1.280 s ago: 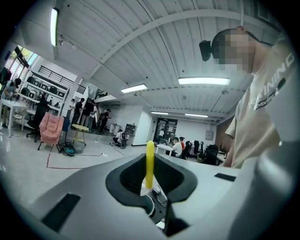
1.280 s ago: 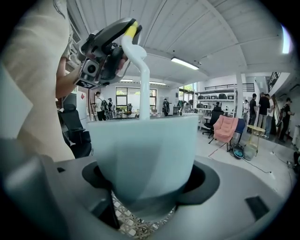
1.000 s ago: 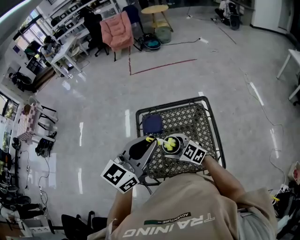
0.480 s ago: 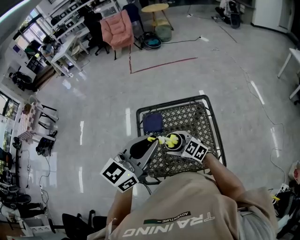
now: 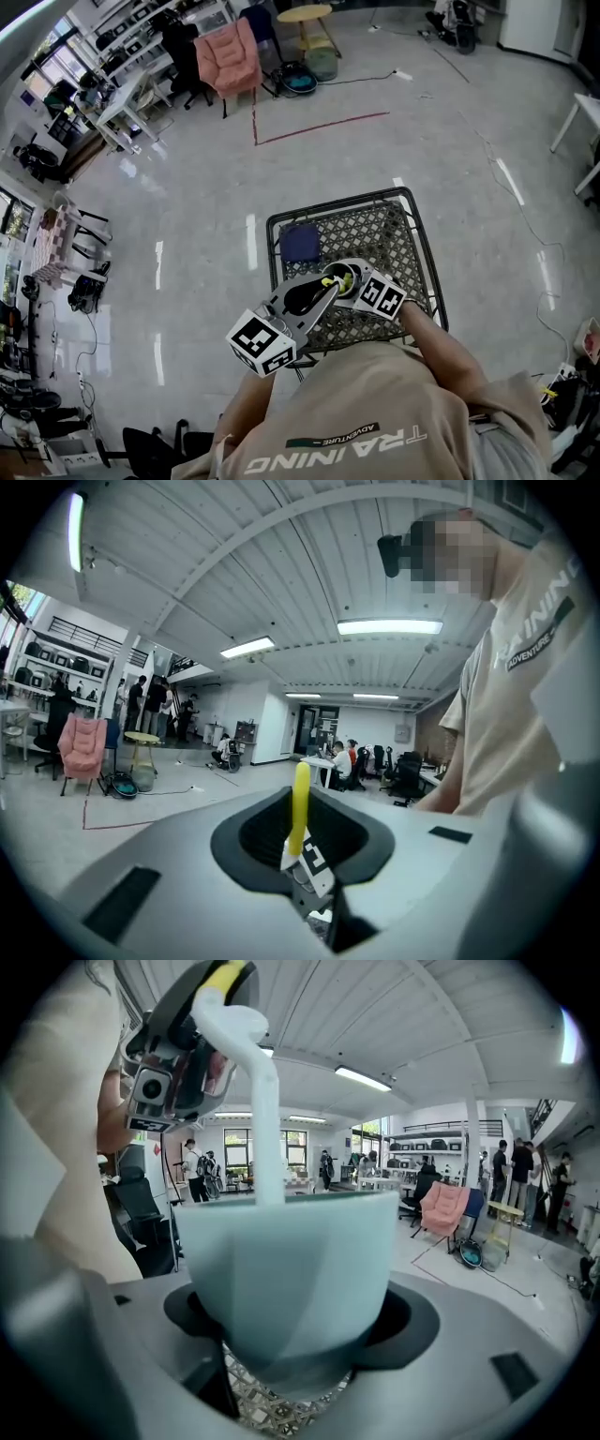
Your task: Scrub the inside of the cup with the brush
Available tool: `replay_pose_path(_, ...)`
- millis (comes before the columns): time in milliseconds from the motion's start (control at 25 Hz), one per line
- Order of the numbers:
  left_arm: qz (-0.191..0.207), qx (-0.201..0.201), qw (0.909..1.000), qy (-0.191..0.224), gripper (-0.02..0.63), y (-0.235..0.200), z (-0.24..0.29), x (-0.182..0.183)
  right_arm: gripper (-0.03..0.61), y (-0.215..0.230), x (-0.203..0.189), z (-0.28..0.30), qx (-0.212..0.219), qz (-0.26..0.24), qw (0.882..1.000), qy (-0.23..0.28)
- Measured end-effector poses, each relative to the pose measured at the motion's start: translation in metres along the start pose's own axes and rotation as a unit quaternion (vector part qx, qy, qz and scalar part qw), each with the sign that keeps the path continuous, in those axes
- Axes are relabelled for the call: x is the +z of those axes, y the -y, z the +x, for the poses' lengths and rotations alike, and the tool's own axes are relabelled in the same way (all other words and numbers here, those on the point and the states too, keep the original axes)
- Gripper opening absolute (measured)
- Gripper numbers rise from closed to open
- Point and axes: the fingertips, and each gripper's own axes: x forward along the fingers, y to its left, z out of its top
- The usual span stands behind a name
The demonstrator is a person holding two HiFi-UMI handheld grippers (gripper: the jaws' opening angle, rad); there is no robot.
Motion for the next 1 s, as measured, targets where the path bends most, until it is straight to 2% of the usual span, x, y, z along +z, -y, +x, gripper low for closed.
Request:
replay_pose_path(120, 0.009, -0.024, 0.9996, -0.016, 0.058, 0.013, -0.001, 0.000, 0.399, 0.005, 0.003, -0.003, -0.006, -0.002, 1.000, 0.004)
replay_pose_path(240, 0.019, -0.022, 0.9994, -0.018, 0.060, 0.018, -0.006, 0.004, 0.399, 0.010, 0.003, -0.004, -0.007, 0.006, 1.000, 0.006)
replay_pose_path(640, 0.042, 0.013, 0.9980, 0.045, 0.058, 0.016, -0.037, 0.060, 0.399, 0.006, -0.007, -0.009, -0.004, 0.022, 1.000, 0.011)
replay_pose_path(800, 0.025, 0.033, 0.9979, 0.050, 0.058, -0.003, -0.040, 0.053, 0.399, 0.006, 0.001, -0.007, 0.000, 0.008, 1.000, 0.014)
replay_pose_path(1000, 0.015, 0.026, 0.9988, 0.038, 0.058, -0.006, -0.030, 0.026, 0.399, -0.001, 0.012, -0.008, 0.003, -0.008, 1.000, 0.017)
